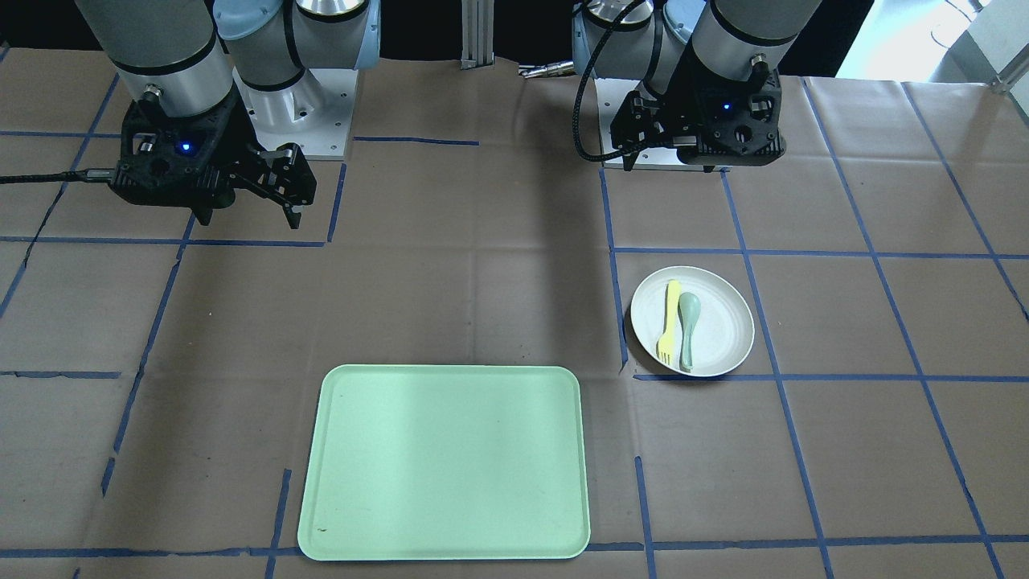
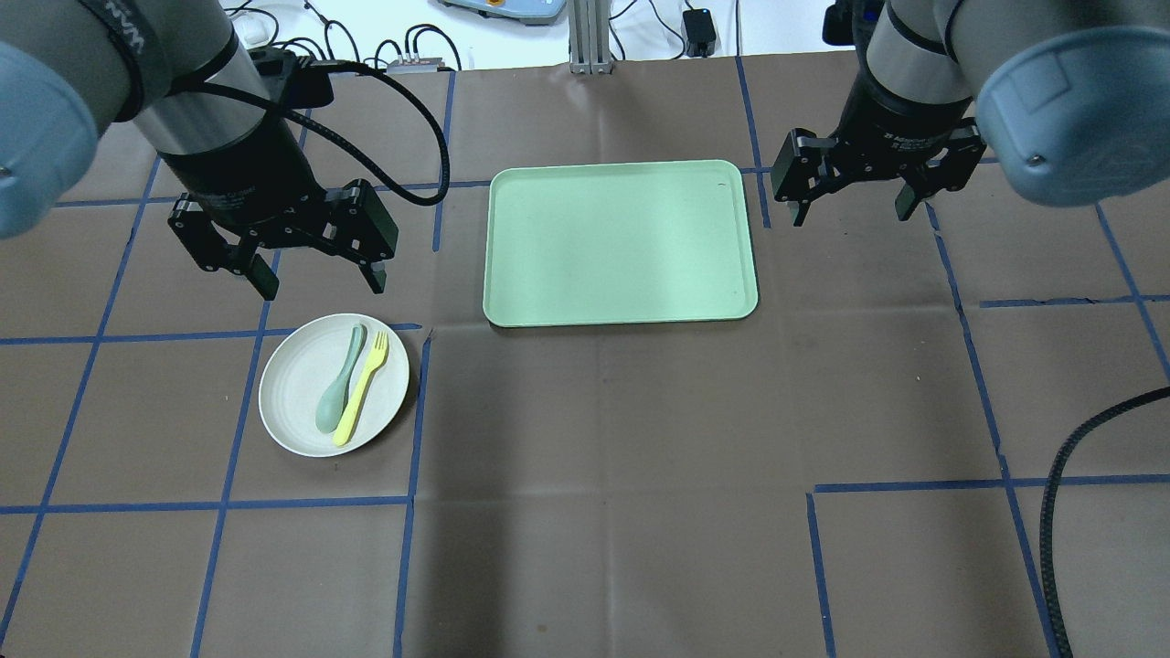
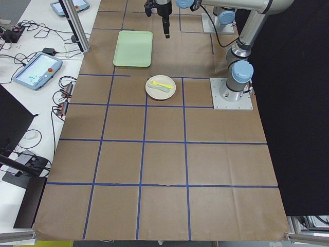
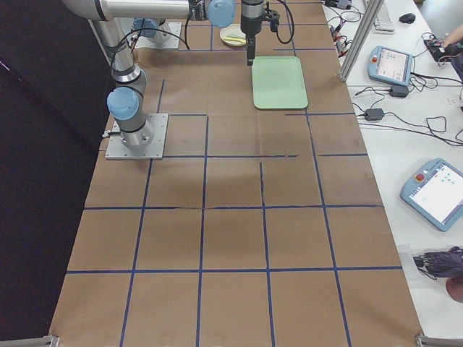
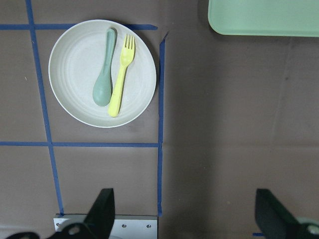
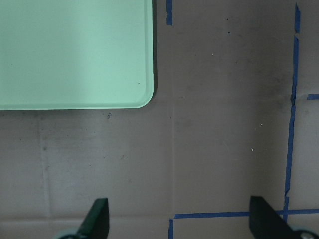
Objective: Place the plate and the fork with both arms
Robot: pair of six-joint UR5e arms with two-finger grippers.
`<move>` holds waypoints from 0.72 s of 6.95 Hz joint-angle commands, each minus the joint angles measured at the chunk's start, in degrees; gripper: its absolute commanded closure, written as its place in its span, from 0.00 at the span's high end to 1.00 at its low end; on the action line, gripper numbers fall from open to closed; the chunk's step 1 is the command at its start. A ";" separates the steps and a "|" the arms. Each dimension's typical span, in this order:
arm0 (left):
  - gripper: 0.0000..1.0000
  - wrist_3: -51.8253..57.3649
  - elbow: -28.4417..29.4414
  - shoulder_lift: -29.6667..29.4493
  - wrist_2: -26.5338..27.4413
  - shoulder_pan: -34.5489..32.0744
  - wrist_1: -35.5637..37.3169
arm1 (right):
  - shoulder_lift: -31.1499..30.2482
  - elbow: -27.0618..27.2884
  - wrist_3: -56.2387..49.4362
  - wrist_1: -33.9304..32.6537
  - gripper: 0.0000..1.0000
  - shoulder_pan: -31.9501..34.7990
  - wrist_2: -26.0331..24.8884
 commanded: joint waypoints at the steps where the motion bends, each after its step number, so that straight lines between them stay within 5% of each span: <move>1: 1.00 -0.14 -0.28 0.17 -0.18 -0.23 0.22 | -0.02 0.05 0.09 0.00 1.00 0.00 0.05; 5: 1.00 0.48 -0.46 0.44 -0.18 -0.23 0.31 | -0.02 0.05 0.26 0.09 1.00 0.00 -0.04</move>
